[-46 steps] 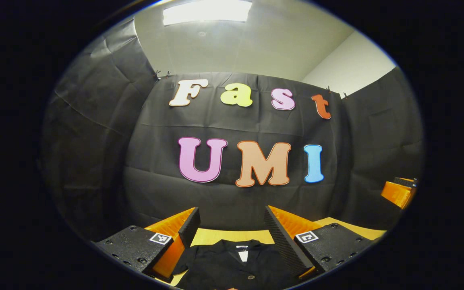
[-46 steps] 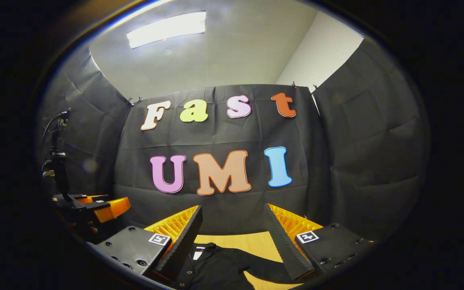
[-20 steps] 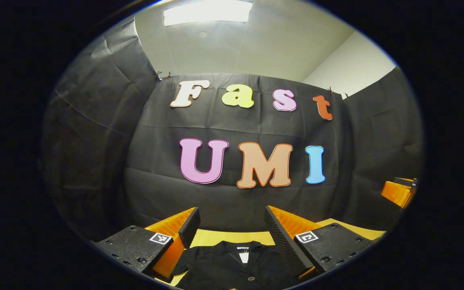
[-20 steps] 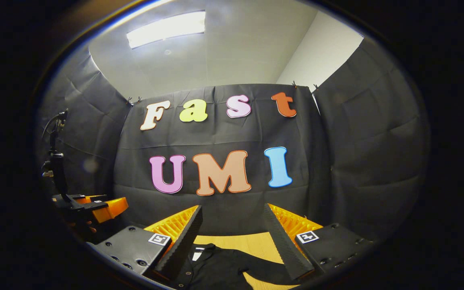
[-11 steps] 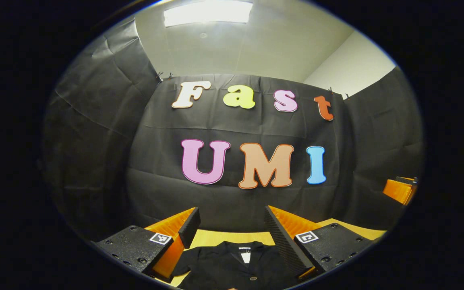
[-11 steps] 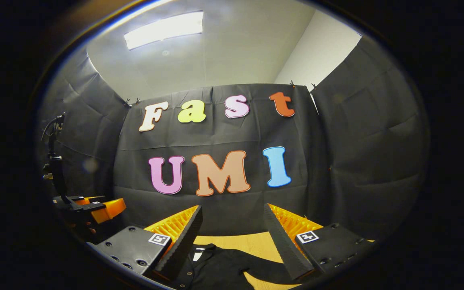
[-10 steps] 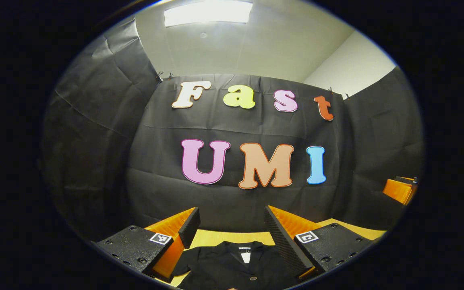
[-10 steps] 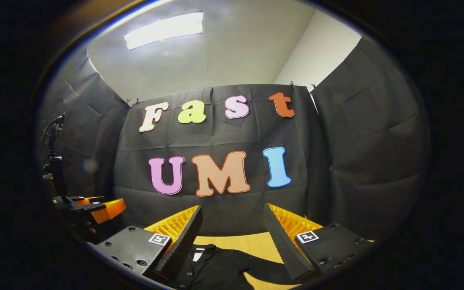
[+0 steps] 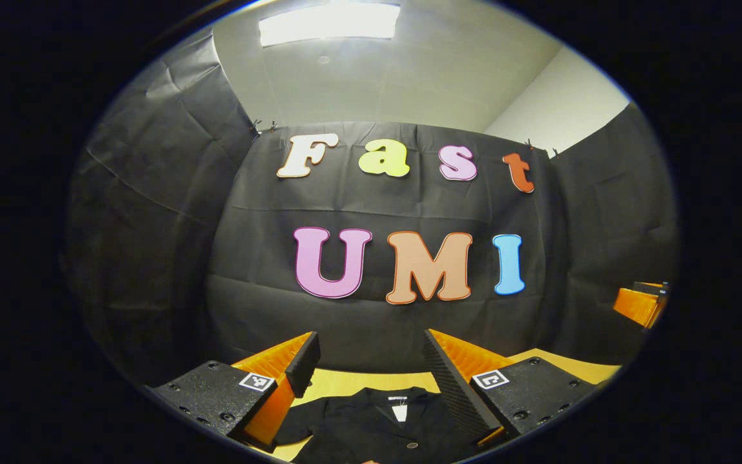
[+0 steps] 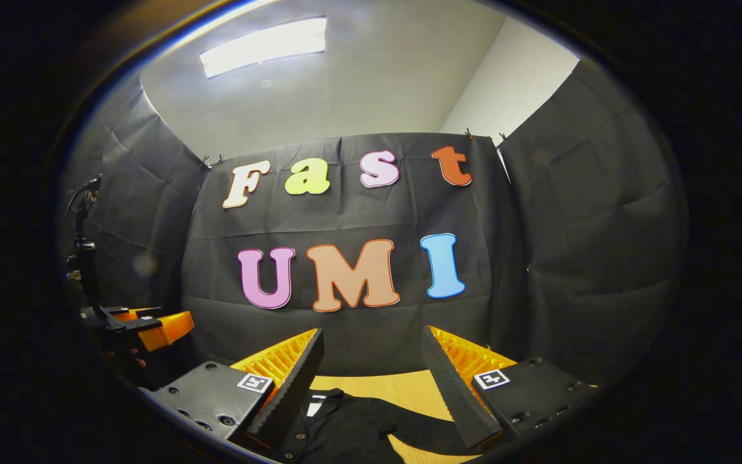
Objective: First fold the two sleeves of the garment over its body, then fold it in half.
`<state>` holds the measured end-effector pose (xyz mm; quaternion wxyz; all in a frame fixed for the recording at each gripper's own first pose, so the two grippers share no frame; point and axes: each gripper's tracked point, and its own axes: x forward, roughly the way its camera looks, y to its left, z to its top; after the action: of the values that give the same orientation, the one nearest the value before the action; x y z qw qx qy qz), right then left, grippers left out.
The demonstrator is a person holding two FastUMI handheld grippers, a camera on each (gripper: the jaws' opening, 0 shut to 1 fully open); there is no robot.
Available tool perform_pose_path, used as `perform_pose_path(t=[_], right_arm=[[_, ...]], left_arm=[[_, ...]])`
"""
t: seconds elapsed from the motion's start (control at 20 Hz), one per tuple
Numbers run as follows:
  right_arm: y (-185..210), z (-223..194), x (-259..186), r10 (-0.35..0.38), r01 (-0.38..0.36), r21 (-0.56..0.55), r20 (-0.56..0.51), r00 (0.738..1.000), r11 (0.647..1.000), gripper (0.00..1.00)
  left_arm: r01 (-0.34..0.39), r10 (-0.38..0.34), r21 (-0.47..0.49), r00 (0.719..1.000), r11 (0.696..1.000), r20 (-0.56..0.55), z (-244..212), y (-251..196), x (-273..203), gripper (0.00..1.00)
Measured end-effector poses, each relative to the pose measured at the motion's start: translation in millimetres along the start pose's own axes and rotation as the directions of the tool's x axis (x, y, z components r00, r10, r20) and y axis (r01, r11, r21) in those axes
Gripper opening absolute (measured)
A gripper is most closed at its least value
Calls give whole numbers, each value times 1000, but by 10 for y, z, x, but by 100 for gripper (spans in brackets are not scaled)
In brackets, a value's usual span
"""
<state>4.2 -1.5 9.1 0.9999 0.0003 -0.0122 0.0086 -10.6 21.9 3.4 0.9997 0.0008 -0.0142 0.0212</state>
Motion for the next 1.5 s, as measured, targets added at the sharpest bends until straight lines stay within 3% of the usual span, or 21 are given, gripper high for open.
perform_pose_path(t=[1.0, 1.1, 1.15, 1.25, 1.5], right_arm=[[-15, -80, 161, -11, 11, -6, -35, 999, 1000, 97], [-120, -39, 190, -31, 30, -31, -30, 999, 999, 94], [-199, -7, 205, -44, 43, -41, -24, 999, 998, 97], [-394, 9, 277, -72, 70, -56, -31, 997, 996, 97], [-1098, -190, 429, -189, 181, -96, -88, 978, 979, 97]], left_arm=[[7, -7, -4, 1000, 1000, -14, -69, 17, 11, 98], [22, -22, -5, 1000, 1000, -19, -49, -23, 11, 98], [21, -21, 1, 1000, 1000, -14, -32, -20, 6, 92], [6, -6, 2, 1000, 1000, -6, 8, 32, 3, 97], [-6, 5, -20, 1000, 1000, -31, -7, 45, 27, 98]])
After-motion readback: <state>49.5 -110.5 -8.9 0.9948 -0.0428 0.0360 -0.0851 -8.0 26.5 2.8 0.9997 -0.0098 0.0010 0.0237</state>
